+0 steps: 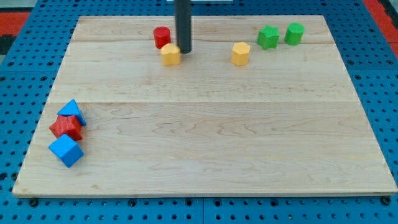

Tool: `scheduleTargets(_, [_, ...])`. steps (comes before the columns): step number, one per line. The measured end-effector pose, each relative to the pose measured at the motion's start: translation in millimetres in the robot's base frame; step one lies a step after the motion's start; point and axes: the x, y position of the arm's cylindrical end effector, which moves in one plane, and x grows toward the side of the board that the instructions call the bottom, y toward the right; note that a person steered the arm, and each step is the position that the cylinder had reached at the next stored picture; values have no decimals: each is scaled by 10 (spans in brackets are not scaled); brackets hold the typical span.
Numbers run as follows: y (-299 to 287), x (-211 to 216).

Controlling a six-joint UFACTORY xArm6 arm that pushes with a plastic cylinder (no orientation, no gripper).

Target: Push the yellow heart towards blue triangle

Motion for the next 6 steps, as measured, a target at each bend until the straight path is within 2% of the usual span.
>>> scheduleTargets(1, [-1124, 622])
scheduleTargets(2, [-844, 523])
scheduleTargets(3, [-1284, 17])
scheduleTargets(4, [-1781, 210])
scheduleTargets(5, [-1333, 634])
scheduleTargets(6, [-876, 763])
